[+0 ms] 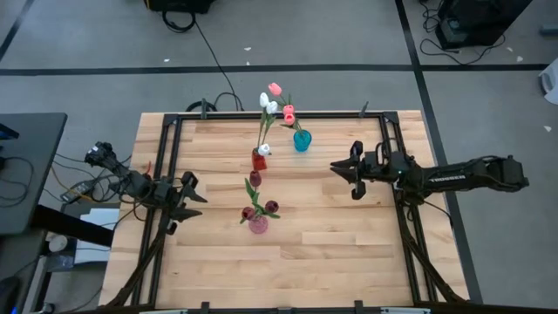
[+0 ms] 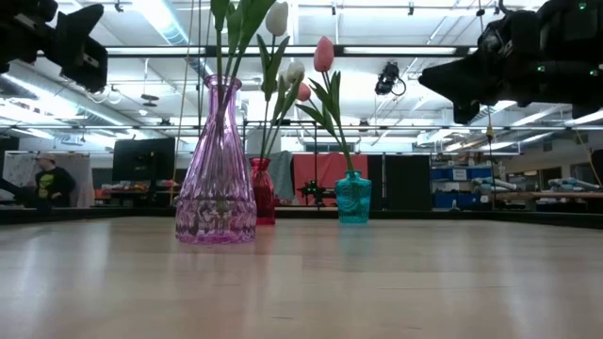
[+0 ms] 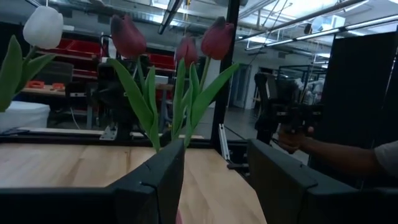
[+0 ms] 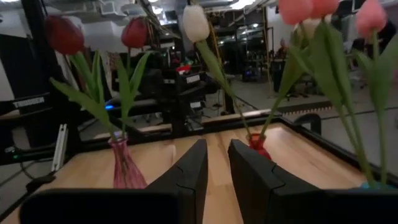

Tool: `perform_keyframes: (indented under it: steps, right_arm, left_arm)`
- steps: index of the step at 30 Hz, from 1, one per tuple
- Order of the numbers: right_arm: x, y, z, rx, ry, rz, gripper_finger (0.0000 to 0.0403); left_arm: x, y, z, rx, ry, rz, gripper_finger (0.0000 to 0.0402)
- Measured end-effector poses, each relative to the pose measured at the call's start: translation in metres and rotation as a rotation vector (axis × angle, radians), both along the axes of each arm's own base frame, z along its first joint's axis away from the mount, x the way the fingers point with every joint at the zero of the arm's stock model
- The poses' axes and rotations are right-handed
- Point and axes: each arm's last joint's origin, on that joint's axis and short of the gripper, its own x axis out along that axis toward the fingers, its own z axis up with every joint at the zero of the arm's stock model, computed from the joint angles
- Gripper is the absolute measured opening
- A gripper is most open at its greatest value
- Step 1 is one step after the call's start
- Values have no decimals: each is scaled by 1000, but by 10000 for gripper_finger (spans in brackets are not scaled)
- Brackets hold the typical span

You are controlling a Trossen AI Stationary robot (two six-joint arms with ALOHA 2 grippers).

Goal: Sort flowers into vase by color
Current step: Return to Home Position

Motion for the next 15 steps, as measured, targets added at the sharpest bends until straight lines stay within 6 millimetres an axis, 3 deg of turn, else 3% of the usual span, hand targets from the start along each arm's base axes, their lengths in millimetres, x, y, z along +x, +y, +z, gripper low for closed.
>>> perform_keyframes:
  steps: [8,15]
  right_arm:
    - [-13,-15,9,-35,-45,-5,44]
    - [-22,-21,5,-20,21,-1,13]
  left_arm:
    - [0,0,-1,10,4,20,182]
    - [0,0,-1,53,-2,31,182]
